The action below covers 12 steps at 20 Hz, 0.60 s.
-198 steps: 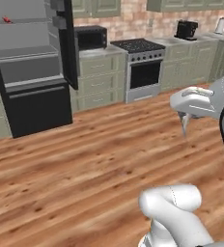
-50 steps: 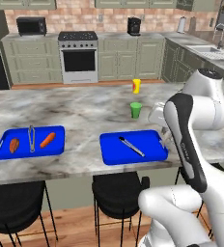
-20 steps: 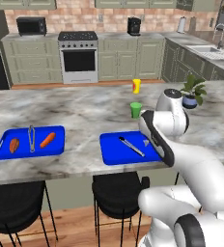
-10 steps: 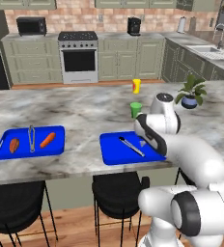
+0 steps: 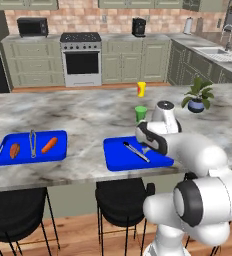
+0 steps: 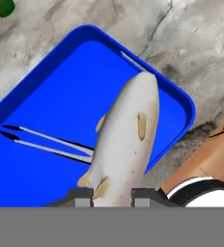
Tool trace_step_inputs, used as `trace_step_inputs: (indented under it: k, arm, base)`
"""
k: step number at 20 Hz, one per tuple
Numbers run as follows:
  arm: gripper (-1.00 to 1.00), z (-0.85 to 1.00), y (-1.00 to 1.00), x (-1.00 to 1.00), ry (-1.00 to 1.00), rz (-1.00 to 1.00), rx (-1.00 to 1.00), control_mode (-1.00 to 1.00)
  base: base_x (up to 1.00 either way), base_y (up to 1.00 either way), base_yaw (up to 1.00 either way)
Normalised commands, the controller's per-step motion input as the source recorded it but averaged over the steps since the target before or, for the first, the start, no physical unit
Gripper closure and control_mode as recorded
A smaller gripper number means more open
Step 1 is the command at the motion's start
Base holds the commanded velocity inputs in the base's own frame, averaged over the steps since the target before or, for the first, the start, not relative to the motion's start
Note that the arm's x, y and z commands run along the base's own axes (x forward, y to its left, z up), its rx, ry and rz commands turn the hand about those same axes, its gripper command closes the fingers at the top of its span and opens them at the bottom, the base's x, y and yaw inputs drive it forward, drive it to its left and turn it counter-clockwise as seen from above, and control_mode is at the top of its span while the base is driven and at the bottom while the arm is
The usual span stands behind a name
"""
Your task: Gather the carrot and sweet potato from the fridge and place them on a tray on the dining counter. Then gather the fishs from the fridge and place them on the other tray.
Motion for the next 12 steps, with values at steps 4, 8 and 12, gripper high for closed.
trace_step_inputs:
  k: [4,8,12]
  arm:
    - [1.00,-0.31,0.00,0.19,0.00,-0.02,0.00,-1.00]
    - [1.00,-0.29,0.00,0.21,0.00,-0.02,0.00,-1.00]
    - [1.00,-0.22,0.00,0.18,0.00,-0.02,0.00,-1.00]
  base:
    - [0.00,0.00,0.00]
    - [0.00,0.00,0.00]
    - [0.00,0.00,0.00]
